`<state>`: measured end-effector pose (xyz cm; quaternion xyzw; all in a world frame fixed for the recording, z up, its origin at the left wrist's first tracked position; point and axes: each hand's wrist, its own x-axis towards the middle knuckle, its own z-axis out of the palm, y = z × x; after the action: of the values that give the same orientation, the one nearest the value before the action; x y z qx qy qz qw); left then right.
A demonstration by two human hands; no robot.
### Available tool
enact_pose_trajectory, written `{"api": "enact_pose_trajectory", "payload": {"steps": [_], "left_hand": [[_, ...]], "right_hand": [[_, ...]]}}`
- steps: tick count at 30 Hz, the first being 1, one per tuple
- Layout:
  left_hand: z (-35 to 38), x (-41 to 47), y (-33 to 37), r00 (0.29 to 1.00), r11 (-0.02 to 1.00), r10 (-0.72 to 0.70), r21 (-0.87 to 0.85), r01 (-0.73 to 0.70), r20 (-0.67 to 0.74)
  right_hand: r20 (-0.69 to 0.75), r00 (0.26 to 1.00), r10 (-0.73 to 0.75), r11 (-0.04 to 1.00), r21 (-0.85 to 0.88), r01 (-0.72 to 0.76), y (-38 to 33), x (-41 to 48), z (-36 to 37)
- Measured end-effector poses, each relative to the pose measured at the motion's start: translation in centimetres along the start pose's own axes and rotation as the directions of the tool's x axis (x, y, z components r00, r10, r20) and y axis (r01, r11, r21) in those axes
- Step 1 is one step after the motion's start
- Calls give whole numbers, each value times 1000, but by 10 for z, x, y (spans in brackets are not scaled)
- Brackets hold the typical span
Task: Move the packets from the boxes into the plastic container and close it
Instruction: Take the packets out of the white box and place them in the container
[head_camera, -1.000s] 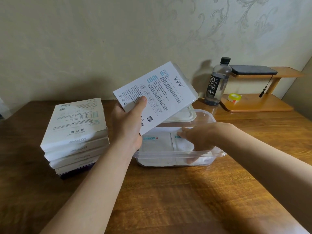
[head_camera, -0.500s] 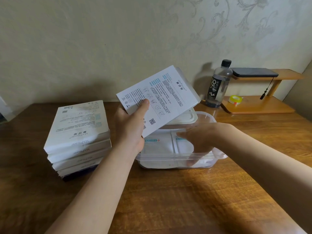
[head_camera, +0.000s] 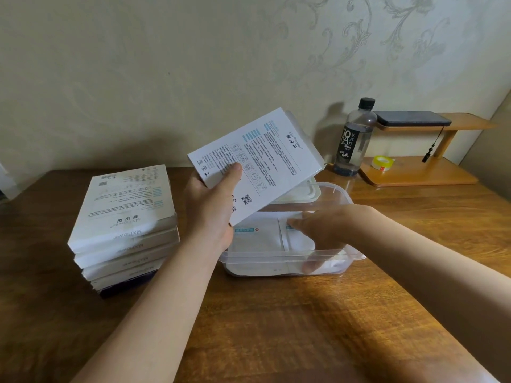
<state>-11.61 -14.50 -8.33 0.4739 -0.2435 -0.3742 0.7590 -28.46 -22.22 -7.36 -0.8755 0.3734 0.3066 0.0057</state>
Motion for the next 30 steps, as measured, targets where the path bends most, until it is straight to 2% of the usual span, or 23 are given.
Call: {"api": "enact_pose_trajectory", "payload": {"steps": [2, 5, 8, 11, 13, 15, 16, 19, 24, 27, 30], "left_hand": [[-1, 0, 0, 1000, 1000, -1, 0, 1, -1], [-1, 1, -1, 1000, 1000, -7, 5, 7, 3], [0, 3, -1, 1000, 999, -24, 24, 24, -7], [1, 2, -1, 1000, 996, -27, 81, 27, -5], [2, 2, 0, 1000, 993, -23, 117, 24, -7], [2, 1, 3, 1000, 992, -8, 126, 9, -9], [2, 1, 6, 1000, 992, 12, 130, -10, -9], [0, 2, 18, 995, 982, 92, 166, -95, 24], [-13, 6, 36, 973, 937, 146, 289, -194, 181], [-18, 7, 41, 959, 917, 171, 319, -239, 228], [-21, 8, 43, 948, 899, 196, 341, -276, 251]], "right_hand": [[-15, 1000, 6, 999, 36, -5, 3, -1, -3], [-79, 996, 49, 974, 225, -30, 13, -17, -14], [-261, 957, 124, 899, 438, 3, 25, -44, -20], [-464, 838, 288, 752, 651, 102, 34, -58, -19], [-563, 707, 427, 643, 739, 200, 35, -56, -25], [-621, 562, 546, 554, 771, 314, 33, -50, -31], [-617, 533, 579, 490, 786, 377, 32, -45, -33], [-570, 612, 549, 249, 810, 531, 29, -29, -33], [-498, 750, 435, -58, 816, 575, 30, -15, -25], [-483, 790, 378, -164, 805, 571, 29, -9, -22], [-474, 818, 326, -225, 801, 554, 28, -4, -22]]}}
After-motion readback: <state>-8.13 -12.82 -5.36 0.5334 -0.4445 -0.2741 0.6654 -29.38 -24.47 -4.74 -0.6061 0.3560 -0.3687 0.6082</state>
